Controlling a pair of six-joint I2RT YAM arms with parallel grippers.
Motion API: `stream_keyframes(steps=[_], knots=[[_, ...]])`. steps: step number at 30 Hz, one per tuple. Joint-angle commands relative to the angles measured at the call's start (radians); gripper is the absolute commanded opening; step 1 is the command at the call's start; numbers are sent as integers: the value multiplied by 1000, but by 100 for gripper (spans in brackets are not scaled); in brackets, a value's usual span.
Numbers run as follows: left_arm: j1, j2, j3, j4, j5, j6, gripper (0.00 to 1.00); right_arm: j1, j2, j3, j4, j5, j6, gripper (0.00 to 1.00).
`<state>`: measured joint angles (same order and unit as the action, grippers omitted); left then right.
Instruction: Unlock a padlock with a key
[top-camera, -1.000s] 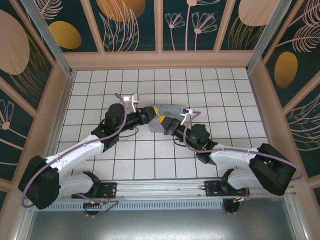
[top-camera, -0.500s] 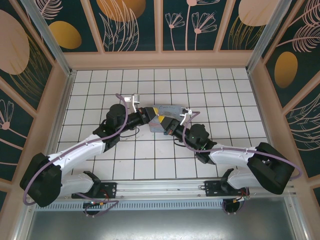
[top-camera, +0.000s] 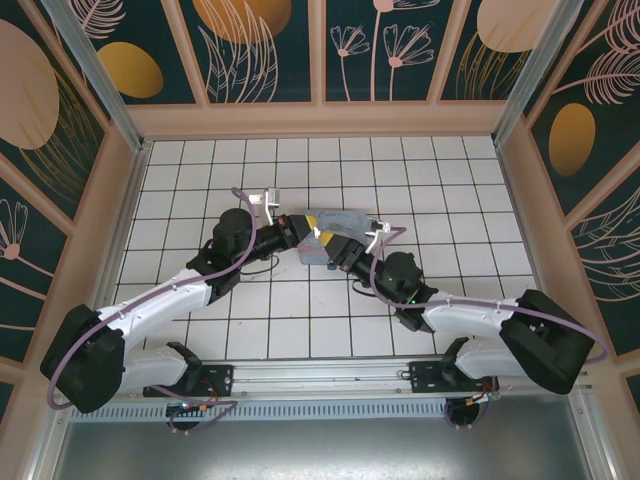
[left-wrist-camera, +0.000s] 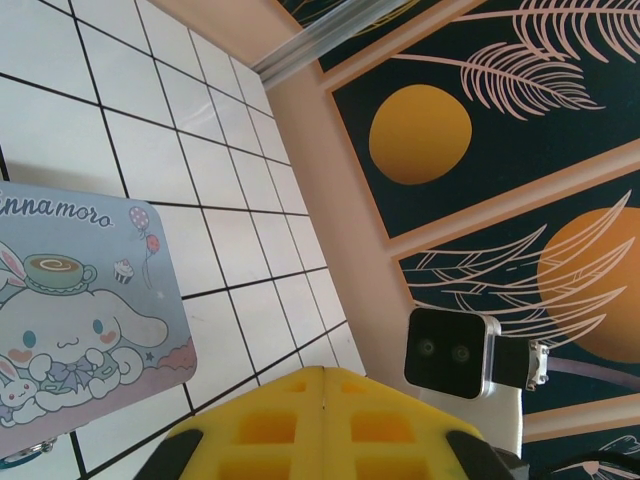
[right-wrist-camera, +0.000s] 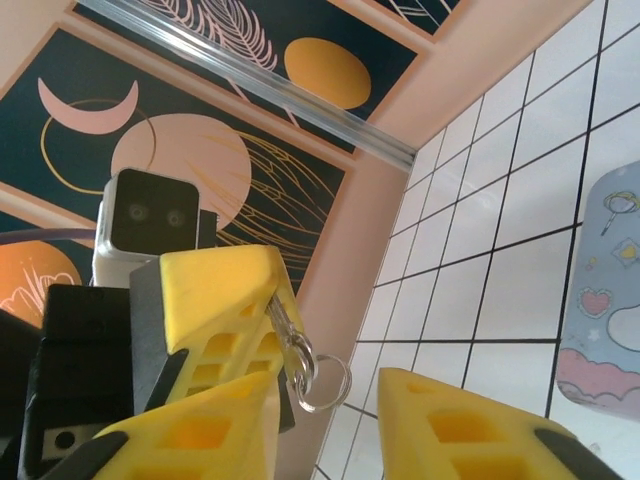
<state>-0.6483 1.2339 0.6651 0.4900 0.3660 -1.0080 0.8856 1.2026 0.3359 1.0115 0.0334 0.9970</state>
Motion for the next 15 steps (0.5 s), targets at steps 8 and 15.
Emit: stream_keyframes(steps=[8, 15], knots=[[-5, -5, 0, 42, 8, 3, 0, -11, -8, 14, 31, -9, 6, 40], [-4, -8, -1, 42, 7, 2, 0, -10, 59, 52, 63, -41, 11, 41]])
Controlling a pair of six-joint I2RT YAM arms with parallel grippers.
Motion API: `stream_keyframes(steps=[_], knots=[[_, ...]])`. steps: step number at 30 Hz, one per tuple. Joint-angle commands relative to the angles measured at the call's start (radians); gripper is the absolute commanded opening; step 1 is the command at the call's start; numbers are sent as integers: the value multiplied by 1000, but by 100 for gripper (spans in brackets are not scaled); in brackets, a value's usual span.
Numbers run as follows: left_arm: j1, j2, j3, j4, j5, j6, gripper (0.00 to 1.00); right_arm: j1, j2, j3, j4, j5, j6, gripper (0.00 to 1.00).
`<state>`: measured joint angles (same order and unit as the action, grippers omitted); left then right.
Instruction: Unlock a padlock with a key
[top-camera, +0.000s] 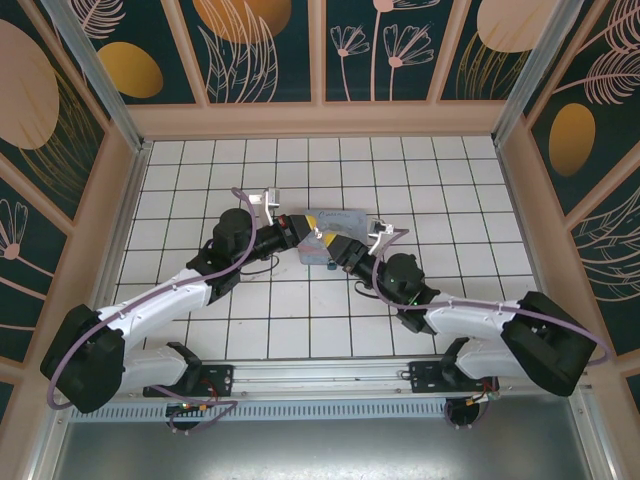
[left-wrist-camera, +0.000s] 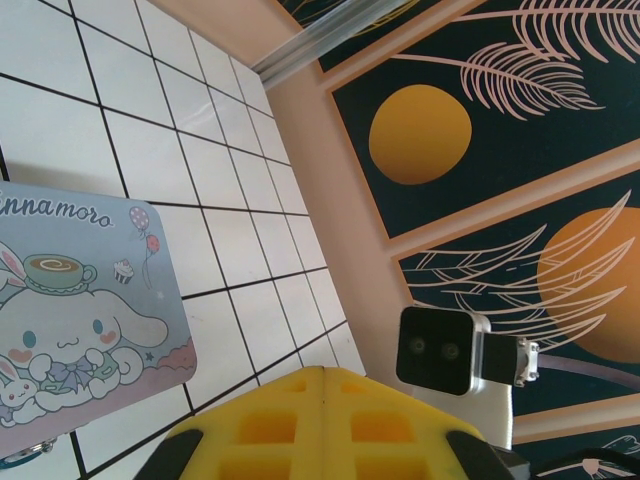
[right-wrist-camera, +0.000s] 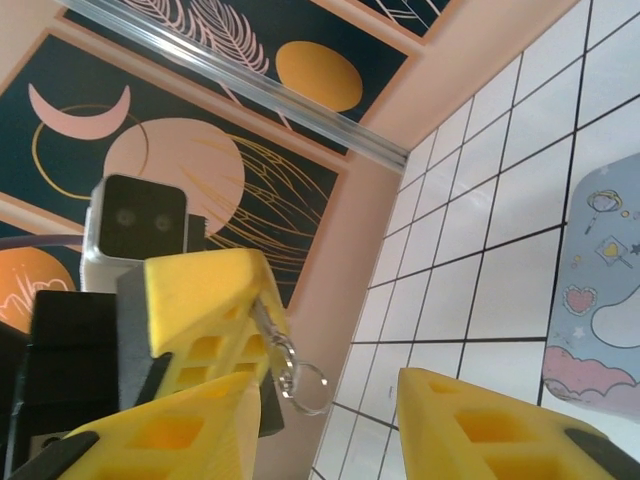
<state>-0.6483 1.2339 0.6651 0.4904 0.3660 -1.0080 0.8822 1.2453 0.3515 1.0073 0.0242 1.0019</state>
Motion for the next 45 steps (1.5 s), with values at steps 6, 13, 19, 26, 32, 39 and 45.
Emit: stream_keyframes(steps=[6, 13, 19, 26, 32, 39, 45], knots=[[-5, -11, -2, 40, 7, 2, 0, 1, 47, 47, 90, -52, -5, 40], [-5, -15, -3, 40, 5, 2, 0, 6, 64, 59, 86, -54, -16, 39], [-4, -15, -3, 39, 5, 1, 0, 6, 94, 91, 77, -61, -20, 31], [-4, -17, -5, 39, 4, -3, 0, 4, 98, 106, 49, -46, -27, 5], [-5, -22, -5, 38, -1, -7, 0, 5, 70, 88, 25, -35, -34, 0], [-4, -59, 0, -26, -71, 1, 93, 3, 34, 58, 20, -22, -39, 0], [-5, -47, -2, -8, -54, -8, 93, 5, 36, 61, 28, -36, -41, 0]])
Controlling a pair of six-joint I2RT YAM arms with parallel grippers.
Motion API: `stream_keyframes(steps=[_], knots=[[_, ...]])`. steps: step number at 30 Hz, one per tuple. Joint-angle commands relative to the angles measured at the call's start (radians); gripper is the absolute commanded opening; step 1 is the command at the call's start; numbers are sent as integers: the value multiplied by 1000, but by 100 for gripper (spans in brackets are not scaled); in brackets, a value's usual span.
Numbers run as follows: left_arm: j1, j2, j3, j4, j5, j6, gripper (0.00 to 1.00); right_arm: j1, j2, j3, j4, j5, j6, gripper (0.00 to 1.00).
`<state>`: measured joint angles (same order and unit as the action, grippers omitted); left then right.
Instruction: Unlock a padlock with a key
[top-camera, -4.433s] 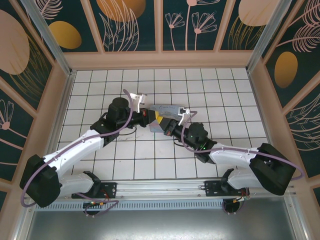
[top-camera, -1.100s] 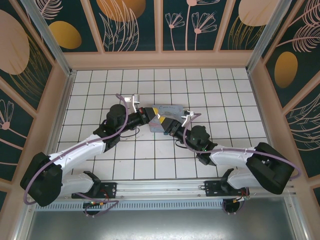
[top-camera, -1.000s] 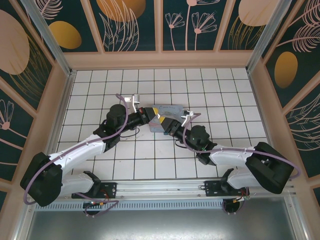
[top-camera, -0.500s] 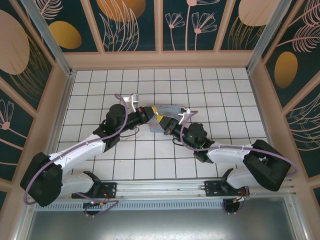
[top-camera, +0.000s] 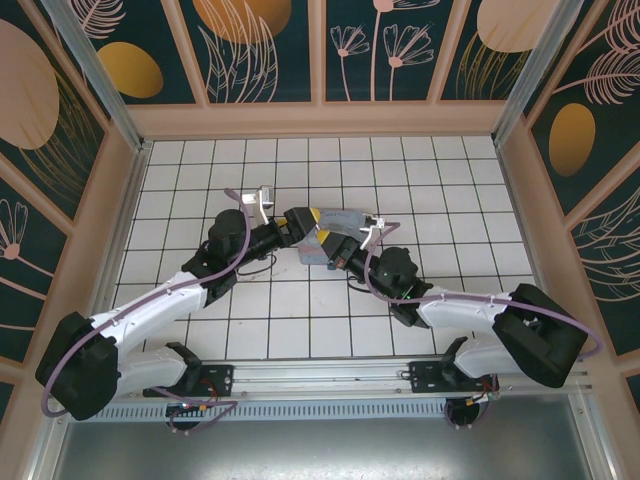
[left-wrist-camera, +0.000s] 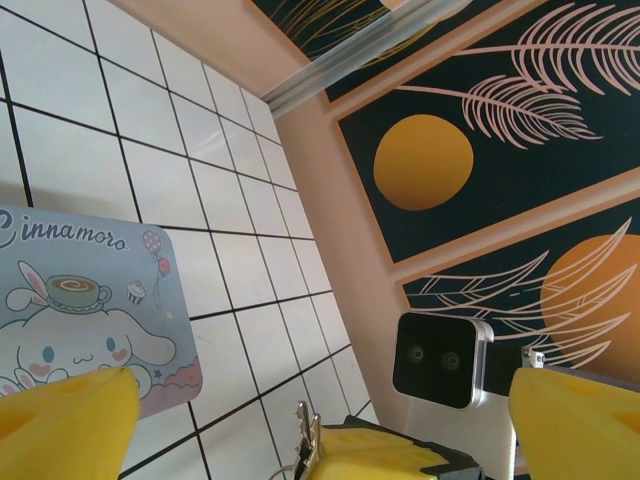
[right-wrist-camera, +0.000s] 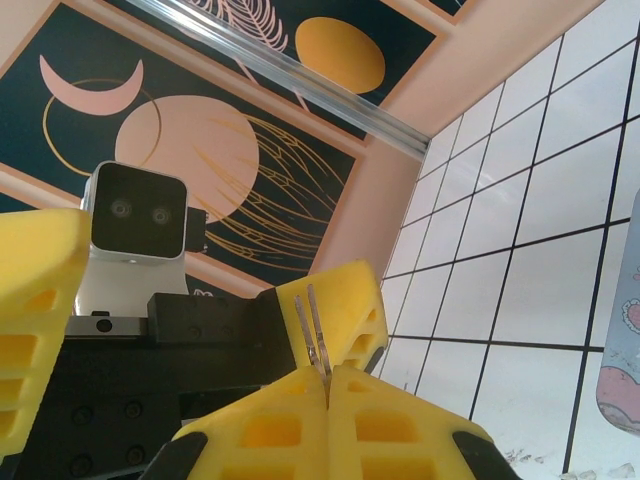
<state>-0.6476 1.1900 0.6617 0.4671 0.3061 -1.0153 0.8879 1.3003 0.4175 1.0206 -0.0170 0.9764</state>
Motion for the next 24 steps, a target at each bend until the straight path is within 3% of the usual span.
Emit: stream_keyframes(steps=[1, 16, 24], knots=[[-4, 0, 2, 19, 11, 0, 92, -2, -18, -3, 13, -1, -20, 0], [-4, 48, 38, -18, 53, 79, 60, -2, -18, 21, -16, -79, -50, 0], [-5, 78, 47, 9, 78, 76, 30, -1, -9, 37, -30, -89, -51, 0]])
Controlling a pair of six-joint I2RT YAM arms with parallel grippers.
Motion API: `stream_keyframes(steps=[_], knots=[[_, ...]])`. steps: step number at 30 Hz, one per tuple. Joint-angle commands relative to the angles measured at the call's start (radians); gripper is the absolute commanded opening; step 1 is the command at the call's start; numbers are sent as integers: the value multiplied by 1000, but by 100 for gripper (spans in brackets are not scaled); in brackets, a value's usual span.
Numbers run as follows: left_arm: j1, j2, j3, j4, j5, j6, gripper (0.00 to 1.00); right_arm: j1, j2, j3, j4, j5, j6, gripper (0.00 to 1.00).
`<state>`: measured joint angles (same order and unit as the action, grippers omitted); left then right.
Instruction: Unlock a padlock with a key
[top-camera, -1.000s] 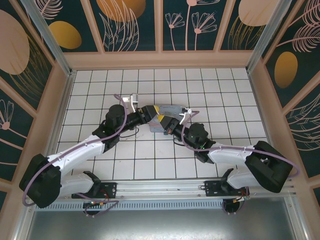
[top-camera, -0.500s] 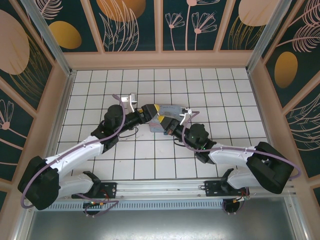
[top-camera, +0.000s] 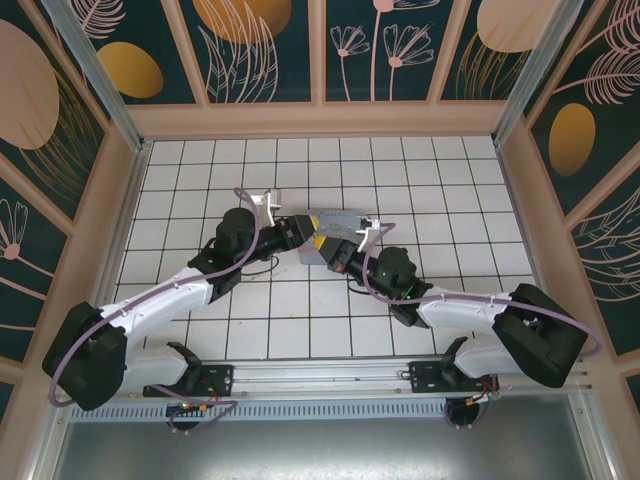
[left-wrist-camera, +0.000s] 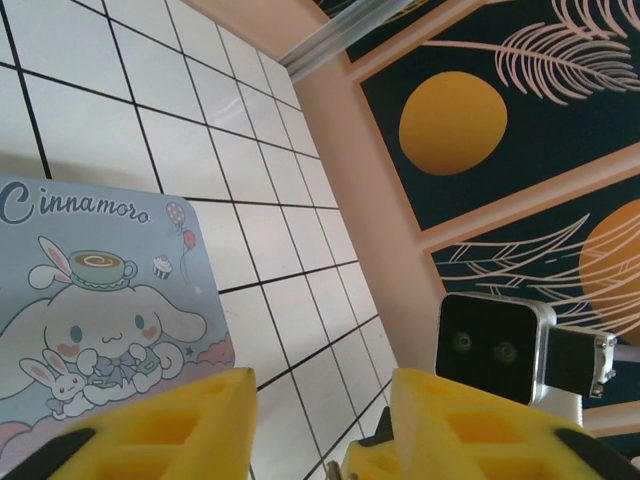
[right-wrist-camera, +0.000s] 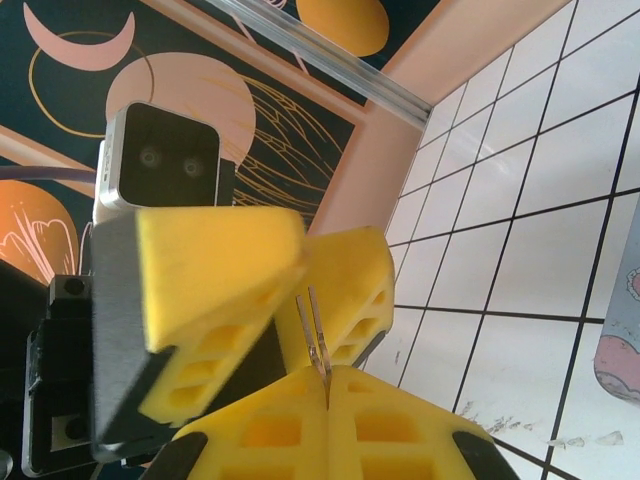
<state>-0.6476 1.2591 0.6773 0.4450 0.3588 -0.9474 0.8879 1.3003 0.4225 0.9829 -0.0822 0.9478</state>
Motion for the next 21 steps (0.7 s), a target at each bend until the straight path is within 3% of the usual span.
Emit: stream_keyframes(steps=[1, 5, 6, 8, 10, 16, 21], knots=[[-5, 11, 31, 37, 31, 6, 26, 0, -6, 33, 8, -25, -22, 0], [-5, 17, 31, 52, 49, 4, 5, -3, -2, 36, 6, -27, -19, 0], [-5, 16, 34, 51, 50, 4, 0, -4, -9, 32, 2, -27, -22, 14], [-4, 10, 37, 37, 47, 11, 0, -12, -54, 7, -23, 0, -23, 47], [-5, 0, 41, 23, 45, 25, 0, -25, -129, -37, -50, 46, -22, 61], [-5, -16, 48, 28, 104, 91, 0, -76, -308, -79, -178, 43, -58, 62], [-5, -30, 52, 52, 192, 142, 0, -89, -334, -54, -226, -50, -142, 54]])
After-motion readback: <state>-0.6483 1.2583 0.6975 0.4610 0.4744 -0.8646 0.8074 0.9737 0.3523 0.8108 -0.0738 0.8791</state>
